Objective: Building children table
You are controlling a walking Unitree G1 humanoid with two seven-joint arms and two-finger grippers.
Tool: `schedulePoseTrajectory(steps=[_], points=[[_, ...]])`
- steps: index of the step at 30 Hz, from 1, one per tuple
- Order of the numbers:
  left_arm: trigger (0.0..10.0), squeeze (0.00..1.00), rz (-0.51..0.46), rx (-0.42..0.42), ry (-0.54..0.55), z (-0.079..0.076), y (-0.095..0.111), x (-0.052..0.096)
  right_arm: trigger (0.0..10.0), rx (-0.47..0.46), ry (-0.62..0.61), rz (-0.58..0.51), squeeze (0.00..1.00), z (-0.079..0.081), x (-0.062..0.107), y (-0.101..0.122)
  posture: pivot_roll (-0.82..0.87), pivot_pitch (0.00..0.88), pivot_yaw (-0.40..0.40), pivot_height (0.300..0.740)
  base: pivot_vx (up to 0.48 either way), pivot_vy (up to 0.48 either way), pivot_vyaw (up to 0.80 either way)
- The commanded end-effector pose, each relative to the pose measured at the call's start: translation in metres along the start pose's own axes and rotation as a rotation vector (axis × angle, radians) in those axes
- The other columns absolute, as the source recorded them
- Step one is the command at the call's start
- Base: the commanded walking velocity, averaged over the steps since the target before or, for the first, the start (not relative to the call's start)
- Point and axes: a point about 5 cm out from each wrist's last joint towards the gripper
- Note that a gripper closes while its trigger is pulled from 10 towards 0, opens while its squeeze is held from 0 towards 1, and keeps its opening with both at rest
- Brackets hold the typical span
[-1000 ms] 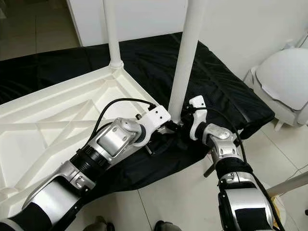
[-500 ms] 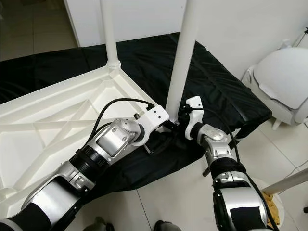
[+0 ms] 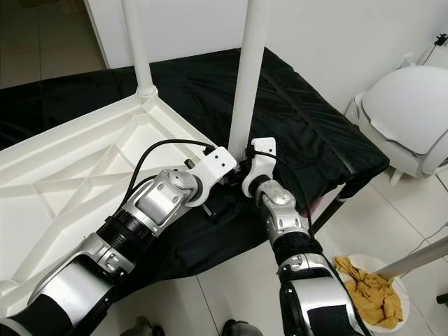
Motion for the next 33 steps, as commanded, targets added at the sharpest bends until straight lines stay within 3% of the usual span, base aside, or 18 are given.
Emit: schedulePoseTrajectory(steps=[1, 7, 12, 13, 14, 15, 16, 21, 22, 28, 29, 31, 32, 33], points=[[10.0, 0.00, -0.073, -0.059, -0.072, -0.014, 0.023, 0.002, 0.0, -0.076, -0.575, 0.075, 0.00, -0.059, 0.024, -0.022, -0.08, 0.047, -0.002, 0.740, 0.000, 0.000, 0.00], [10.0, 0.00, -0.075, -0.060, -0.072, -0.015, 0.023, 0.001, 0.0, -0.090, -0.600, 0.057, 0.00, -0.035, 0.021, -0.028, -0.08, 0.043, -0.007, 0.740, 0.000, 0.000, 0.00], [10.0, 0.00, -0.076, -0.059, -0.069, -0.015, 0.023, 0.001, 0.0, -0.071, -0.585, 0.054, 0.00, -0.032, 0.021, -0.027, -0.08, 0.041, -0.011, 0.740, 0.000, 0.000, 0.00], [10.0, 0.00, -0.077, -0.058, -0.068, -0.014, 0.023, 0.001, 3.1, -0.061, -0.590, 0.046, 0.00, -0.034, 0.021, -0.024, -0.08, 0.040, -0.012, 0.740, 0.000, 0.000, 0.00], [10.0, 0.00, -0.077, -0.058, -0.068, -0.014, 0.023, 0.001, 3.1, -0.061, -0.590, 0.046, 0.00, -0.034, 0.021, -0.024, -0.08, 0.040, -0.012, 0.740, 0.000, 0.000, 0.00], [10.0, 0.00, -0.077, -0.058, -0.067, -0.014, 0.023, 0.001, 8.4, -0.059, -0.595, 0.041, 0.00, -0.037, 0.021, -0.023, -0.08, 0.040, -0.012, 0.740, 0.000, 0.000, 0.00], [10.0, 0.00, -0.076, -0.058, -0.066, -0.014, 0.023, 0.001, 10.0, -0.063, -0.601, 0.038, 0.00, -0.038, 0.021, -0.022, -0.08, 0.040, -0.013, 0.740, 0.000, 0.000, 0.00], [10.0, 0.00, -0.077, -0.057, -0.065, -0.014, 0.023, 0.001, 10.0, -0.064, -0.605, 0.019, 0.00, -0.040, 0.021, -0.018, -0.08, 0.039, -0.015, 0.740, 0.000, 0.000, 0.00], [10.0, 0.00, -0.077, -0.056, -0.064, -0.014, 0.023, 0.001, 10.0, -0.067, -0.602, -0.001, 1.00, -0.041, 0.020, -0.015, -0.08, 0.041, -0.015, 0.740, 0.000, 0.000, 0.00], [10.0, 0.00, -0.078, -0.055, -0.060, -0.013, 0.023, 0.001, 10.0, -0.064, -0.509, -0.041, 1.00, -0.042, 0.016, -0.003, -0.08, 0.042, -0.016, 0.740, 0.000, 0.000, 0.00], [10.0, 0.00, -0.078, -0.054, -0.059, -0.013, 0.023, 0.001, 10.0, -0.067, -0.466, -0.041, 0.95, -0.043, 0.015, 0.000, -0.08, 0.043, -0.016, 0.740, 0.000, 0.000, 0.00], [10.0, 0.00, -0.078, -0.054, -0.059, -0.013, 0.023, 0.001, 10.0, -0.067, -0.440, -0.041, 0.95, -0.043, 0.015, 0.001, -0.08, 0.043, -0.016, 0.740, 0.000, 0.000, 0.00], [10.0, 0.00, -0.078, -0.054, -0.057, -0.013, 0.023, 0.001, 10.0, -0.056, -0.386, -0.038, 0.00, -0.044, 0.014, 0.004, -0.08, 0.045, -0.017, 0.740, 0.000, 0.000, 0.00], [10.0, 0.00, -0.078, -0.053, -0.057, -0.012, 0.023, 0.001, 10.0, -0.048, -0.343, -0.033, 0.00, -0.045, 0.013, 0.006, -0.08, 0.047, -0.016, 0.740, 0.000, 0.000, 0.00]])
Point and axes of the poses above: a point about 5 cm out from each wrist's last joint towards the gripper, its own x axis pointing back from the gripper into the wrist, its own y axis along the axis of the wrist's last joint, z = x × y, and after that the axes turned 10 degrees about -x, right-handed
